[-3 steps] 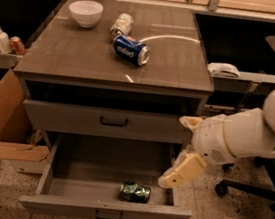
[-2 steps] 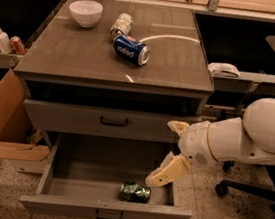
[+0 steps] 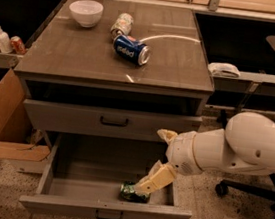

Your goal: Pick green can from middle drawer and place on counter

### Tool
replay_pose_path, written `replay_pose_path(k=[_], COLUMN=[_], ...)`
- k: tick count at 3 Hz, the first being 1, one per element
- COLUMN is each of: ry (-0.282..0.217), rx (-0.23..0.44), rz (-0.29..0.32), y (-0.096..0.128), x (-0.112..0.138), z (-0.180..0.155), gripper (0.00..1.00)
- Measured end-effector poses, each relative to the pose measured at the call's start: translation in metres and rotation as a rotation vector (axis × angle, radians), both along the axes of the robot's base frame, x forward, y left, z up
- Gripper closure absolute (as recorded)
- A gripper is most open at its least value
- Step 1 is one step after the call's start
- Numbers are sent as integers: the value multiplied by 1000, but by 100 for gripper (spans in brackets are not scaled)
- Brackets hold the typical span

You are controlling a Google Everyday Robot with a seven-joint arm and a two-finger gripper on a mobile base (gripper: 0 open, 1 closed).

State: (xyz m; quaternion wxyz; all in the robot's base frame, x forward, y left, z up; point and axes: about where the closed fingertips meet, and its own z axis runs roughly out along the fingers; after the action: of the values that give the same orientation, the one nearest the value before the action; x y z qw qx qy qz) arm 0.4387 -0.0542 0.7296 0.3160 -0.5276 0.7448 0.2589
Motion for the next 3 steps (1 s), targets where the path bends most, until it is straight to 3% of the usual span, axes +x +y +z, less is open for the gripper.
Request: replay_pose_path(k=[1, 2, 3], ry=[27, 27, 39], rx=[-1, -2, -41], rz=[14, 14, 11], y=[13, 13, 11], x=[3, 3, 7], z=[-46, -46, -69], gripper=[0, 0, 0])
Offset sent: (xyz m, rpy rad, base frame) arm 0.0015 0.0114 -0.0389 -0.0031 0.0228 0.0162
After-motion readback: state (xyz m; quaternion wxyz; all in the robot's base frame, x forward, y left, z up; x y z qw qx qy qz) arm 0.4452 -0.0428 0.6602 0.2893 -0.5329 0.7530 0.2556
